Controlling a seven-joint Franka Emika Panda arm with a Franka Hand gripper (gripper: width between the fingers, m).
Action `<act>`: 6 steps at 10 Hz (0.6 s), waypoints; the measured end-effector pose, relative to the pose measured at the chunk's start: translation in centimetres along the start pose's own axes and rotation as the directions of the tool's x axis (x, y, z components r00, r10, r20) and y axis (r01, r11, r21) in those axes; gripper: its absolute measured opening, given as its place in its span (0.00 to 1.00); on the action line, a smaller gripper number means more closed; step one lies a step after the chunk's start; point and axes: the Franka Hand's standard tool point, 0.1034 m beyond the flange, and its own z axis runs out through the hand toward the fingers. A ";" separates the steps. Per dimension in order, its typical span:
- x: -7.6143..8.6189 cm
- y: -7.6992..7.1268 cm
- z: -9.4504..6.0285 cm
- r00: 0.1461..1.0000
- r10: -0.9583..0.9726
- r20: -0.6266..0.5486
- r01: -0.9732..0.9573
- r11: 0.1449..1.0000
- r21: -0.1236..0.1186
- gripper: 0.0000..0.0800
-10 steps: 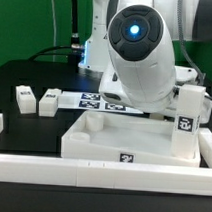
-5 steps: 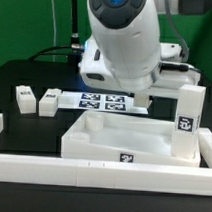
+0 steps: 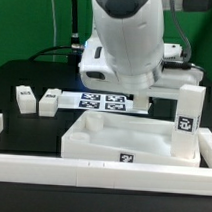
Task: Assemble desk
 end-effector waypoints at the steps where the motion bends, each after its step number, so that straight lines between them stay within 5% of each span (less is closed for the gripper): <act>1: 0.0 0.1 -1.9 0.998 -0.016 -0.063 0.016 1.000 -0.002 0.36; 3: 0.2 -0.5 -4.4 0.988 -0.030 -0.149 0.029 1.000 -0.007 0.36; 6: 1.4 -0.7 -4.7 0.920 -0.036 -0.390 0.036 0.999 -0.007 0.36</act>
Offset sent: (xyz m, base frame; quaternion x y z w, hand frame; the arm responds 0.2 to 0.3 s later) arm 0.0000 0.0000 0.0000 0.0000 0.1938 0.0000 0.9810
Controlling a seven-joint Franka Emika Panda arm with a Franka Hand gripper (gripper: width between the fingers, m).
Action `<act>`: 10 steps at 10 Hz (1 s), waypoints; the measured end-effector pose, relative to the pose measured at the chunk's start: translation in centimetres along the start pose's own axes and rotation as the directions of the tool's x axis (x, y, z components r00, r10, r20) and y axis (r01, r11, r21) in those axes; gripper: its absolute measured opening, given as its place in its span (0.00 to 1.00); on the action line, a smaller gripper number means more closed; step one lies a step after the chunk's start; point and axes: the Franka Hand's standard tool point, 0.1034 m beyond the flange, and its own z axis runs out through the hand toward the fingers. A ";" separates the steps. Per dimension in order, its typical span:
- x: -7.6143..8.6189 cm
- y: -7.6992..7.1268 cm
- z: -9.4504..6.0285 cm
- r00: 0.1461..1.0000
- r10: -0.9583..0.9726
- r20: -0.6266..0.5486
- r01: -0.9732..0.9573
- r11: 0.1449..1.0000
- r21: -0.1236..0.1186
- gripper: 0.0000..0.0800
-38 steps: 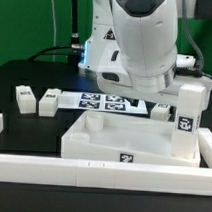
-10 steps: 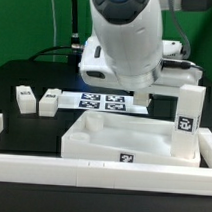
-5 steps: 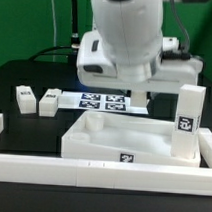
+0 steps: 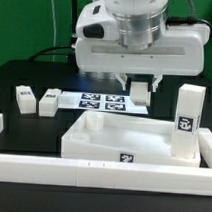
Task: Assemble desk
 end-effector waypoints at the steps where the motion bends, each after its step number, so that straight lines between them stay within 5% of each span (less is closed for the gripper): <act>1: 0.1 0.0 -0.2 0.997 -0.005 -0.077 0.005 1.000 0.000 0.36; 6: 1.7 1.1 -6.7 0.954 -0.057 -0.294 0.062 0.998 0.008 0.36; 10: 2.8 0.7 -6.8 0.838 -0.055 -0.543 0.057 0.998 -0.014 0.36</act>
Offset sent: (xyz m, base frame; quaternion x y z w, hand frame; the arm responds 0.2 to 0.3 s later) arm 0.0244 -0.0364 0.0516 -0.0131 0.1060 -0.0761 0.9914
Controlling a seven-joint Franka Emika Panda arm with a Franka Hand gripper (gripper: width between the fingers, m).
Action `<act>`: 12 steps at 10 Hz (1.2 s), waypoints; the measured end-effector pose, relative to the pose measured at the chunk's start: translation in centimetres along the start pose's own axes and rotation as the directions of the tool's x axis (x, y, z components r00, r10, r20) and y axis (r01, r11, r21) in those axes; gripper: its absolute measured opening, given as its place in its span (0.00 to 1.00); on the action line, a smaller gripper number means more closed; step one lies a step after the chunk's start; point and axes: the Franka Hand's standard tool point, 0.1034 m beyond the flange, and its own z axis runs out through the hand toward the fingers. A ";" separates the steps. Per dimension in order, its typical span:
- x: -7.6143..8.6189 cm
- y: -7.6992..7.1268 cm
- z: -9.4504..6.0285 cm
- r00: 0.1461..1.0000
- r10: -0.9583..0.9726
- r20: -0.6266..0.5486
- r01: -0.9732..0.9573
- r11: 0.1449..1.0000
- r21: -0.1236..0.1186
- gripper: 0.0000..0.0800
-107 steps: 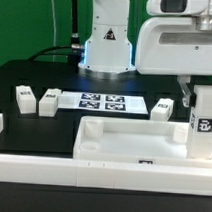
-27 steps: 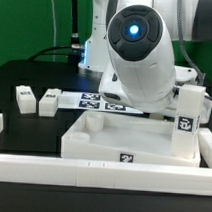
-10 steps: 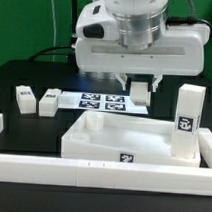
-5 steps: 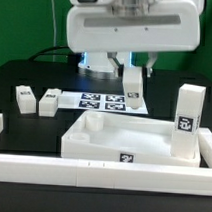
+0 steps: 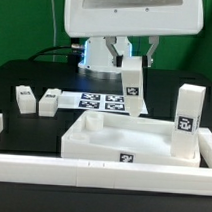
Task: Assemble desk
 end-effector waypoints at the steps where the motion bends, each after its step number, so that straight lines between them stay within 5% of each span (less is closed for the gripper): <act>1: 0.5 -0.2 -0.1 0.999 -0.009 -0.051 0.009 1.000 -0.004 0.36; 5: 4.4 2.4 -2.8 0.945 -0.041 -0.325 0.027 0.999 -0.046 0.36; 7: 4.0 2.9 -2.3 0.897 -0.063 -0.437 0.029 0.996 -0.083 0.36; 9: 3.8 3.0 -2.2 0.900 -0.071 -0.430 0.037 0.996 -0.087 0.36; 12: 3.7 6.1 -1.7 0.899 -0.100 -0.426 0.046 0.990 -0.134 0.36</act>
Offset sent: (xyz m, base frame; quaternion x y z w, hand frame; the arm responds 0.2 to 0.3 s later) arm 0.0207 -0.0306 0.0354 0.0106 0.1032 -0.0378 0.9939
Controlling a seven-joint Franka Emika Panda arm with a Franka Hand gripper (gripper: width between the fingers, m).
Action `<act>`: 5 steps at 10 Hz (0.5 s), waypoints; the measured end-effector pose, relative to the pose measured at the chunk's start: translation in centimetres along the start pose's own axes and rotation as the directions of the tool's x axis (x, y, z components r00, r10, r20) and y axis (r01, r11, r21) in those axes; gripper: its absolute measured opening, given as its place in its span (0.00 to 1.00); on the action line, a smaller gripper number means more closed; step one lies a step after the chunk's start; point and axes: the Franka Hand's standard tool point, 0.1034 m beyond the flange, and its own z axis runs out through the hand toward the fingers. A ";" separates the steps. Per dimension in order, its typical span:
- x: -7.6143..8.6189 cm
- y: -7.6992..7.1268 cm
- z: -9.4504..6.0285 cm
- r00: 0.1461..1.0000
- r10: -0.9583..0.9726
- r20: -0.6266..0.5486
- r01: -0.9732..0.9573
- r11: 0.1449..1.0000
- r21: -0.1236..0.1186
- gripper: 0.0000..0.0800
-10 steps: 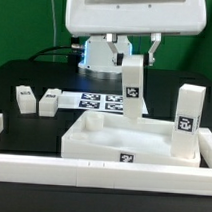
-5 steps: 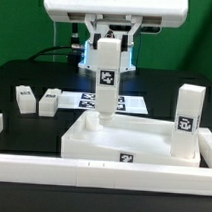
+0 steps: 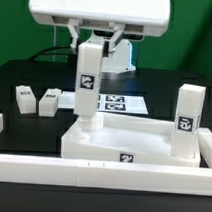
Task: Assemble desk
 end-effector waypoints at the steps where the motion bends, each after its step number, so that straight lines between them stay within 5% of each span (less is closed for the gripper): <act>1: -0.5 0.3 0.4 1.000 0.001 0.011 -0.001 1.000 -0.005 0.36; 5: -1.6 -0.1 1.1 0.999 -0.003 0.035 0.003 1.000 -0.003 0.36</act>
Offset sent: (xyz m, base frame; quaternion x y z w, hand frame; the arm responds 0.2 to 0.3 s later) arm 0.0002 0.0073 -0.0072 0.0001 -0.0001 0.0118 0.9999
